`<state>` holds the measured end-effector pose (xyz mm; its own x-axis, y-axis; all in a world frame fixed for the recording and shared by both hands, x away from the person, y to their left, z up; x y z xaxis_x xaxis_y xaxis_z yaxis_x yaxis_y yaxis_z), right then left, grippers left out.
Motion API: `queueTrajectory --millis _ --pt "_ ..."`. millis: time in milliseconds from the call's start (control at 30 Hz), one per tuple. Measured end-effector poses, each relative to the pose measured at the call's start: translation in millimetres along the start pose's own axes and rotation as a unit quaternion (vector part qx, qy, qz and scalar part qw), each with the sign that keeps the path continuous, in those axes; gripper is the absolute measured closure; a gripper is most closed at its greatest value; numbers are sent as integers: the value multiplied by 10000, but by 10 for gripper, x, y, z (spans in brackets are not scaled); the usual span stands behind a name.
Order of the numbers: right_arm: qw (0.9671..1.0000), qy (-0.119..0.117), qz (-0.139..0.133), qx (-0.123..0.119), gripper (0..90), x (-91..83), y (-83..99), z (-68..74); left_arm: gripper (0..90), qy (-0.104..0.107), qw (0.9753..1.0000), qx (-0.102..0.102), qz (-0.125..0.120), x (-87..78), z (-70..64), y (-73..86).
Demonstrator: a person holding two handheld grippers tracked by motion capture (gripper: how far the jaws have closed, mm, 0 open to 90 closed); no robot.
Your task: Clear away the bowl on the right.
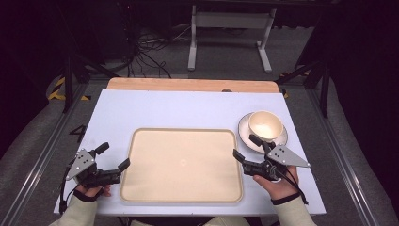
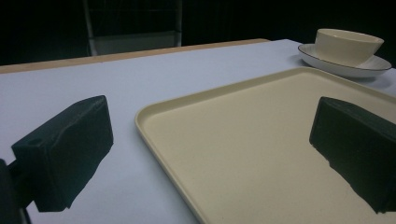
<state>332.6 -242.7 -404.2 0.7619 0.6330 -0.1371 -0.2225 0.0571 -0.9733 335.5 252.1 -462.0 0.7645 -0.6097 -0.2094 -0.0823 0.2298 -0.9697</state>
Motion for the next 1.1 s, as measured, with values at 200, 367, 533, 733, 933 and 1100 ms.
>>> queueTrajectory --millis 200,367,533,733,933,1100 --pt "9998 180 22 70 214 -3 -40 -23 1 6 10000 8 3 1 0 0" --pt "9987 505 -89 73 202 -21 -85 -69 1 9 10000 18 10 0 -3 0" --pt "9940 1018 36 386 206 -48 -89 -137 1 13 10000 24 14 1 -5 0" --pt "9915 1282 -93 196 211 -110 -113 -202 1 24 10000 38 20 2 -6 0" --pt "9866 1615 -189 165 206 -186 -139 -283 1 25 10000 45 20 2 -7 0" --pt "9840 1767 -153 154 226 -222 -152 -335 1 20 10000 48 24 2 -6 0"
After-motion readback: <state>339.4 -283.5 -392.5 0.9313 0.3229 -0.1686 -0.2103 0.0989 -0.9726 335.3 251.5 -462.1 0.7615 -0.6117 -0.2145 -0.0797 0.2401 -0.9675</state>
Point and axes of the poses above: each handheld gripper's, and its own axes: x roughly forward along the jaws, y roughly out of its underside, z roughly to its left, the point moved 2 cm from there along x, roughly forward along the jaws, and after that the axes turned 12 degrees about x, right-handed, at the moved point
